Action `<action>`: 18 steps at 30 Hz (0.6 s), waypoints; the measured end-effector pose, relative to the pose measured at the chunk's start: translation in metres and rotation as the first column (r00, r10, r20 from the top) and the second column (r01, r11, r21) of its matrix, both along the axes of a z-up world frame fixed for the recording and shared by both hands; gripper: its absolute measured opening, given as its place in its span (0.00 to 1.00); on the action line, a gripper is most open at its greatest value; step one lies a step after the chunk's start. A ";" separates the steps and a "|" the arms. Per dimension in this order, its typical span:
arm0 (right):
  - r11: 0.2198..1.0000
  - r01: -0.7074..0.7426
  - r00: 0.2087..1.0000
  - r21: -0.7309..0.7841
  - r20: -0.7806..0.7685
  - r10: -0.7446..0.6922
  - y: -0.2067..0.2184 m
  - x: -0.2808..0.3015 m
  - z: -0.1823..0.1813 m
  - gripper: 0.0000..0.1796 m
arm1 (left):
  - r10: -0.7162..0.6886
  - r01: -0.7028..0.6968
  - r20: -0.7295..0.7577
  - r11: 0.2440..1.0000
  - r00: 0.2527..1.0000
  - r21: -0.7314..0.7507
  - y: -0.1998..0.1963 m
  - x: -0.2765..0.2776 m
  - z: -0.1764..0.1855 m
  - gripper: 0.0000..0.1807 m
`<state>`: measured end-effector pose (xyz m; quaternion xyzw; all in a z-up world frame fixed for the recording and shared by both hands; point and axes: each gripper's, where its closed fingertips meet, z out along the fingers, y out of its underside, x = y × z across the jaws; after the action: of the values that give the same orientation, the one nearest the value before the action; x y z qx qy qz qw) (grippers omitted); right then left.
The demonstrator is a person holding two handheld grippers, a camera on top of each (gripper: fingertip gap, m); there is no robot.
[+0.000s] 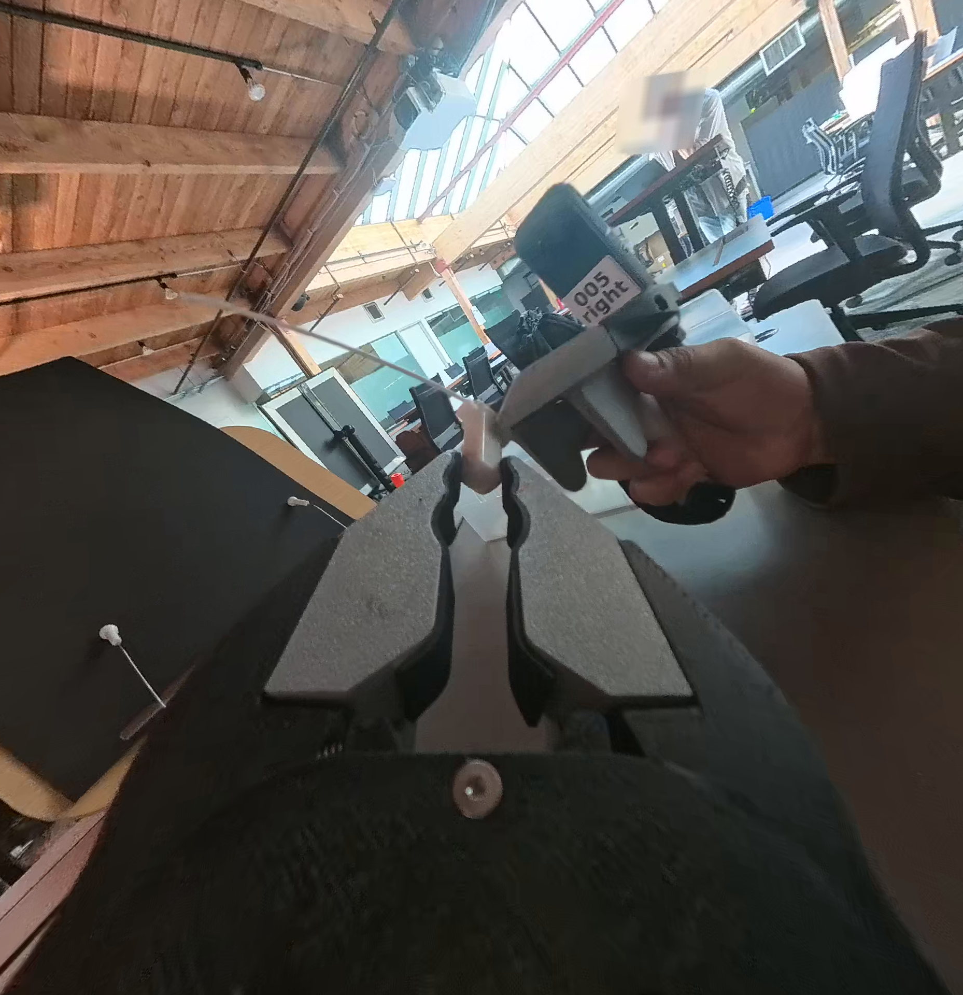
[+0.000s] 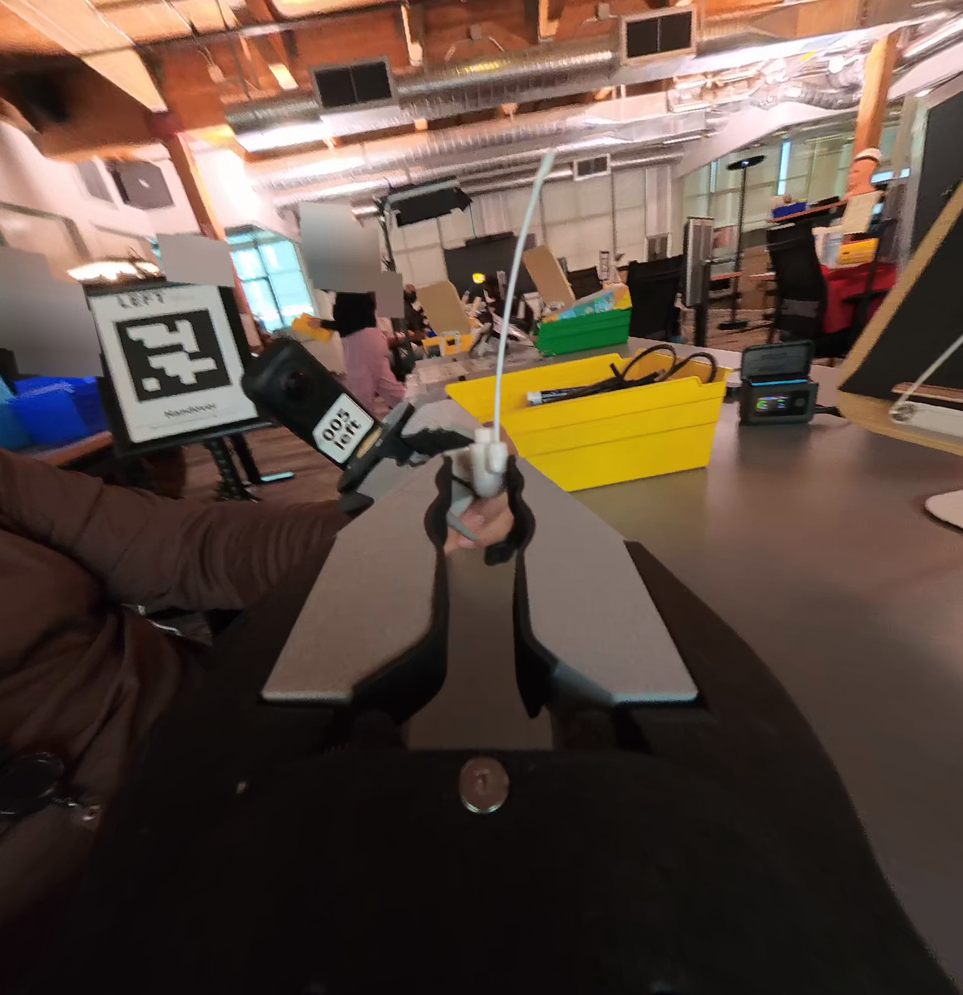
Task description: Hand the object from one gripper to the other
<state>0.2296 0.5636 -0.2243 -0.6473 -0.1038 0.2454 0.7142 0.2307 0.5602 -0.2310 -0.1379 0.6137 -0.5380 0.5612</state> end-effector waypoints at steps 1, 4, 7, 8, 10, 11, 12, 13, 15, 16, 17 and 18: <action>1.000 -0.016 1.000 -0.005 -0.016 0.016 0.000 -0.001 0.000 0.11 | -0.002 0.002 -0.005 1.000 1.000 0.005 -0.001 0.000 -0.001 0.06; 1.000 0.023 0.999 -0.020 0.034 -0.022 0.002 0.002 -0.003 0.07 | 0.005 -0.005 -0.017 1.000 1.000 0.016 -0.002 0.002 -0.004 0.06; 0.997 0.080 0.991 -0.006 0.110 -0.079 0.002 0.004 -0.004 0.07 | 0.013 -0.013 -0.049 1.000 0.999 -0.005 0.000 0.005 -0.007 0.07; 0.994 0.106 0.985 -0.006 0.138 -0.104 0.003 0.006 -0.005 0.06 | 0.029 -0.031 -0.066 0.999 0.997 -0.022 0.003 0.007 -0.008 0.07; 0.976 0.218 0.948 0.014 0.236 -0.215 0.006 0.013 -0.006 0.05 | 0.073 -0.082 -0.124 0.995 0.990 -0.063 0.012 0.015 -0.015 0.07; 0.953 0.298 0.904 0.045 0.307 -0.298 0.008 0.018 -0.004 0.05 | 0.079 -0.092 -0.159 0.992 0.984 -0.081 0.016 0.018 -0.018 0.08; 0.922 0.381 0.837 0.070 0.397 -0.376 0.009 0.024 -0.005 0.05 | 0.063 -0.086 -0.188 0.990 0.980 -0.115 0.018 0.019 -0.019 0.12; 0.881 0.464 0.737 0.095 0.509 -0.444 0.011 0.030 -0.008 0.05 | 0.034 -0.070 -0.213 0.984 0.976 -0.164 0.019 0.020 -0.018 0.15; 0.793 0.577 0.485 0.193 0.700 -0.524 0.012 0.038 -0.012 0.05 | -0.032 -0.042 -0.262 0.962 0.965 -0.272 0.022 0.020 -0.015 0.19; 0.765 0.596 0.389 0.242 0.747 -0.539 0.013 0.039 -0.012 0.05 | -0.066 -0.033 -0.290 0.946 0.955 -0.324 0.025 0.021 -0.015 0.21; 0.758 0.596 0.338 0.265 0.773 -0.536 0.015 0.036 -0.013 0.05 | -0.107 -0.023 -0.322 0.927 0.941 -0.375 0.027 0.022 -0.016 0.24; 0.766 0.584 0.323 0.269 0.789 -0.522 0.017 0.030 -0.015 0.05 | -0.148 -0.016 -0.353 0.907 0.924 -0.422 0.029 0.023 -0.018 0.26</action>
<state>0.2595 0.5804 -0.2392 -0.7003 -0.1933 -0.3459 0.5938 0.2535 0.5887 -0.2487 -0.3340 0.5852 -0.6388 0.3715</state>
